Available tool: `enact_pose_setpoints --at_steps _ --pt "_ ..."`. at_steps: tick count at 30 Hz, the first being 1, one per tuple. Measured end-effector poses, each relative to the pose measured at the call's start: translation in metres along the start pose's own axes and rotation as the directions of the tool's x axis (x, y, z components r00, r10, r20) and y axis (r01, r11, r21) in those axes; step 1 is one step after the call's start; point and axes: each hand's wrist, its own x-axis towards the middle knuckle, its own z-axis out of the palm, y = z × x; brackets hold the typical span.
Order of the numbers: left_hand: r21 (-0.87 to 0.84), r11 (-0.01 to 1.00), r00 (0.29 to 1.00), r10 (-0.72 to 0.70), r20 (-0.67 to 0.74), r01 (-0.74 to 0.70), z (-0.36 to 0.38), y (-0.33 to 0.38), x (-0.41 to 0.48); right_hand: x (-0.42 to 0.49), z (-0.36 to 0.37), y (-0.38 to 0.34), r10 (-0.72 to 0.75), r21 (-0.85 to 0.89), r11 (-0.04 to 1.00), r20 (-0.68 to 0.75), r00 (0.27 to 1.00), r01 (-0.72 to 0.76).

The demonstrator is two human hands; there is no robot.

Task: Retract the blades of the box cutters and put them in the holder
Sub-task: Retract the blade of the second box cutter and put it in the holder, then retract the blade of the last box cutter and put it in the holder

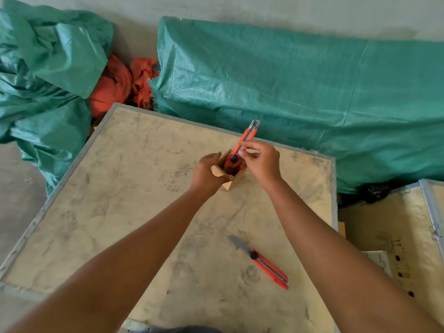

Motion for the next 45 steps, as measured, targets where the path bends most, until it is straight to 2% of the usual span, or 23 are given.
enact_pose_setpoints --at_steps 3,6,10,20,25,29,32,36,40,45 --pt "0.118 0.991 0.996 -0.072 0.058 0.065 0.013 -0.013 0.016 0.006 0.015 0.008 -0.008 -0.083 0.997 -0.001 1.0 0.007" --pt "0.122 0.99 0.997 -0.072 0.039 0.067 0.02 -0.022 0.023 0.003 0.025 0.011 -0.024 -0.155 0.987 0.041 0.999 0.03" --pt "0.126 0.991 0.999 -0.039 0.022 0.036 0.024 -0.025 0.023 -0.001 0.033 0.014 0.025 -0.196 0.981 0.087 0.996 -0.008" --pt "0.152 0.986 0.997 -0.075 0.027 0.07 0.023 -0.021 0.016 -0.008 0.021 0.008 0.013 -0.152 0.988 0.082 0.997 0.0" --pt "0.162 0.986 0.999 -0.046 -0.006 0.047 0.018 -0.013 -0.003 -0.029 -0.001 0.004 -0.02 -0.139 0.99 0.078 0.997 0.031" --pt "0.089 0.995 0.997 0.052 -0.052 -0.047 0.019 -0.006 -0.052 -0.079 -0.033 0.016 -0.058 -0.157 0.985 0.059 0.997 0.067" --pt "0.048 0.999 0.997 0.015 -0.075 -0.012 0.027 -0.012 -0.073 -0.096 -0.04 0.038 -0.003 -0.174 0.985 0.091 0.996 0.019" --pt "0.056 0.997 0.998 -0.047 0.033 0.045 0.054 -0.038 -0.116 -0.133 -0.056 0.066 0.104 -0.18 0.981 0.15 0.983 -0.076" --pt "0.076 0.991 0.989 -0.116 0.088 0.109 0.085 -0.074 -0.151 -0.176 -0.056 0.099 0.235 -0.22 0.959 0.249 0.94 -0.181" --pt "0.248 0.969 0.994 -0.025 0.107 -0.002 0.106 -0.096 -0.148 -0.205 -0.046 0.128 0.274 -0.29 0.941 0.352 0.895 -0.173"
